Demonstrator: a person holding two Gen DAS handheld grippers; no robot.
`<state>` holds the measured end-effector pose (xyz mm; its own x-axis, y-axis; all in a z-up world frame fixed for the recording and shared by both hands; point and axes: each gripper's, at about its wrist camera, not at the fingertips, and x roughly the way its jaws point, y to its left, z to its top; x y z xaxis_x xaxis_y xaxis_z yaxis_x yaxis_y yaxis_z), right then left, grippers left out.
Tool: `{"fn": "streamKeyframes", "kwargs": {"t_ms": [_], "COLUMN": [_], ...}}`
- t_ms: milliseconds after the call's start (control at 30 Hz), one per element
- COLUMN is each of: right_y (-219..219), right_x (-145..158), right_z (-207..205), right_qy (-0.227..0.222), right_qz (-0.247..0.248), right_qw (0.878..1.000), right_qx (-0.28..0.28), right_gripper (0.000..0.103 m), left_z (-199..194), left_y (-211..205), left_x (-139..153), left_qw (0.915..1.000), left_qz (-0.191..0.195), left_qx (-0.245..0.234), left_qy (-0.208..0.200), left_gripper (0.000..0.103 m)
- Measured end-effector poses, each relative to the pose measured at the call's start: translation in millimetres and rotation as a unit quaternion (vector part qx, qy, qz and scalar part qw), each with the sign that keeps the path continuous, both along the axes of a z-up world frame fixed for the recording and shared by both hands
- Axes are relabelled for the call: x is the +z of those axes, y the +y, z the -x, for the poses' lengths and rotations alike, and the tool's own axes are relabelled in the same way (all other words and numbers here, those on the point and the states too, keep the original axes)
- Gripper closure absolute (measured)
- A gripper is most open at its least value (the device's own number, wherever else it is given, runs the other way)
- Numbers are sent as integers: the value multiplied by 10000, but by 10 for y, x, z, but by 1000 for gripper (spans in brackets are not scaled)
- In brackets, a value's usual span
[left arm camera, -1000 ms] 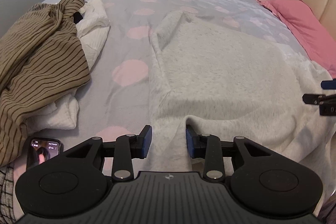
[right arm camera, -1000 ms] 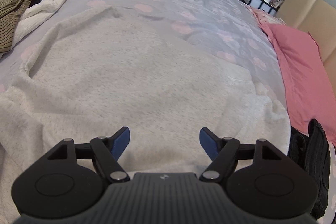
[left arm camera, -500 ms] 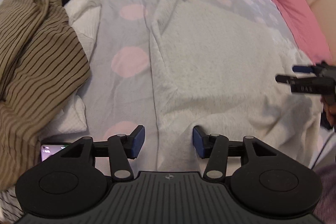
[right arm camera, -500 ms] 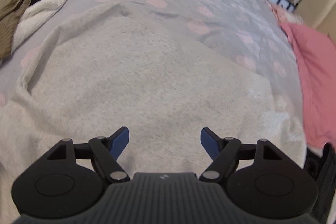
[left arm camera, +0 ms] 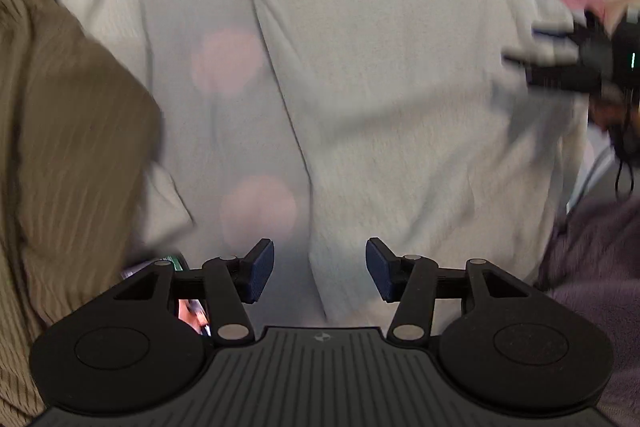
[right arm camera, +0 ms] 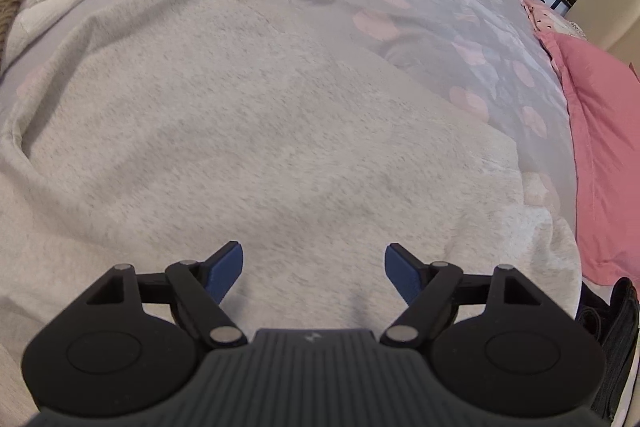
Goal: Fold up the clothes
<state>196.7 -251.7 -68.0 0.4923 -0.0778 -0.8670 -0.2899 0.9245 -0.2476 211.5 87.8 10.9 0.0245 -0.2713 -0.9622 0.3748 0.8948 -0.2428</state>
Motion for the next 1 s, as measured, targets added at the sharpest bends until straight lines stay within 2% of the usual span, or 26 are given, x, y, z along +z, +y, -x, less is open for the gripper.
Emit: {"fn": "streamKeyframes", "kwargs": {"t_ms": [100, 167, 300, 433, 600, 667, 767, 900, 967, 1000], "right_y": [-31, -35, -30, 3, 65, 48, -22, -180, -251, -273], "right_x": [-9, 12, 97, 201, 255, 235, 184, 73, 28, 20], "right_z": [4, -9, -28, -39, -43, -69, -136, -264, -319, -336], "right_qy": [5, -37, -161, -278, -305, -290, -241, -71, 23, 56], "right_qz": [-22, -69, -135, -216, -251, -193, -121, -125, -167, -207], "right_qw": [10000, 10000, 9998, 9994, 9989, 9991, 9996, 9995, 9987, 9983], "right_qx": [-9, -13, 1, 50, 242, 232, 105, -275, -483, -546], "right_gripper": [22, 22, 22, 22, 22, 22, 22, 22, 22, 22], "left_z": [-452, -795, -1511, -2130, -2567, -2681, -2714, -2732, -2730, -2726], "left_y": [126, 205, 286, 260, 71, -1, -67, -144, -215, -258], "left_x": [105, 52, -276, -717, -1119, -1233, -1326, -1365, -1372, -1373], "left_qw": [9945, 9873, 9703, 9531, 9463, 9479, 9487, 9483, 9483, 9490], "left_qz": [341, 633, 1371, 1908, 2053, 2001, 2049, 2139, 2155, 2138], "left_qx": [530, 916, 1615, 2163, 2373, 2366, 2309, 2203, 2183, 2158], "left_qy": [-831, -1129, -1167, -916, -772, -744, -679, -802, -817, -842], "left_gripper": [54, 54, 55, 55, 57, 58, 59, 61, 74, 76]}}
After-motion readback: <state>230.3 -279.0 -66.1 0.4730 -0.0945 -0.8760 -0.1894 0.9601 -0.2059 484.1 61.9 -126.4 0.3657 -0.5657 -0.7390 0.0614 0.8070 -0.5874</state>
